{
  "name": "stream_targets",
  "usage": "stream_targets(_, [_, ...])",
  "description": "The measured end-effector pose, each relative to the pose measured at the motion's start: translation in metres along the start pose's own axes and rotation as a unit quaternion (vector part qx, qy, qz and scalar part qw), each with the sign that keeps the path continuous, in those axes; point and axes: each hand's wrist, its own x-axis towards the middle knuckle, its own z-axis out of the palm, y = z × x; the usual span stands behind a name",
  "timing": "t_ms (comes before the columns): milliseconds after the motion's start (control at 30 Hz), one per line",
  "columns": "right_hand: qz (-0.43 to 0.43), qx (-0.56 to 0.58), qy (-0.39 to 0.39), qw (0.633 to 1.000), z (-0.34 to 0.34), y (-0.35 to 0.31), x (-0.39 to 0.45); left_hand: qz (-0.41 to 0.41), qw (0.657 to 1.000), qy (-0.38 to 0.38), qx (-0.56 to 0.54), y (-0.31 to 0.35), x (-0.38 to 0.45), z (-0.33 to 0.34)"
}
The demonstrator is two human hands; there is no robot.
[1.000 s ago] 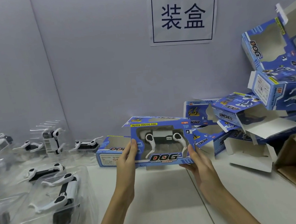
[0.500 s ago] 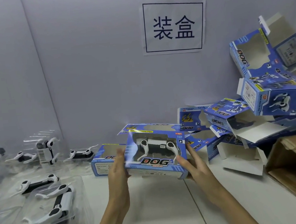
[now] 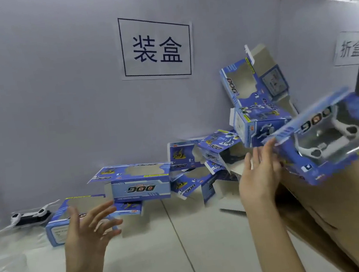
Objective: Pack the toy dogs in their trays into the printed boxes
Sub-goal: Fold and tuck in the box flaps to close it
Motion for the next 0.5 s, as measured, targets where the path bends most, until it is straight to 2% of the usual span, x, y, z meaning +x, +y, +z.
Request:
stream_targets(167, [-0.041, -0.107, 0.016, 0.993, -0.019, -0.012, 0.021, -0.014, 1.000, -0.021, -0.004, -0.002, 0.001, 0.007])
stream_targets(300, [-0.081, -0.273, -0.042, 0.958, -0.020, 0.021, 0.003, -0.023, 1.000, -0.016, -0.005, -0.005, 0.001, 0.017])
stream_targets(400, [-0.087, -0.381, -0.183, 0.902, -0.020, 0.065, -0.030, -0.024, 0.999, 0.005, 0.028, -0.007, -0.001, 0.022])
stream_targets(433, [-0.095, -0.418, -0.232, 0.873, -0.022, 0.082, -0.041, -0.026, 0.999, 0.015, 0.037, -0.007, -0.002, 0.023])
stream_targets(500, [-0.136, -0.513, -0.315, 0.787, -0.027, 0.111, -0.056, -0.030, 0.998, 0.032, 0.043, -0.006, -0.004, 0.022])
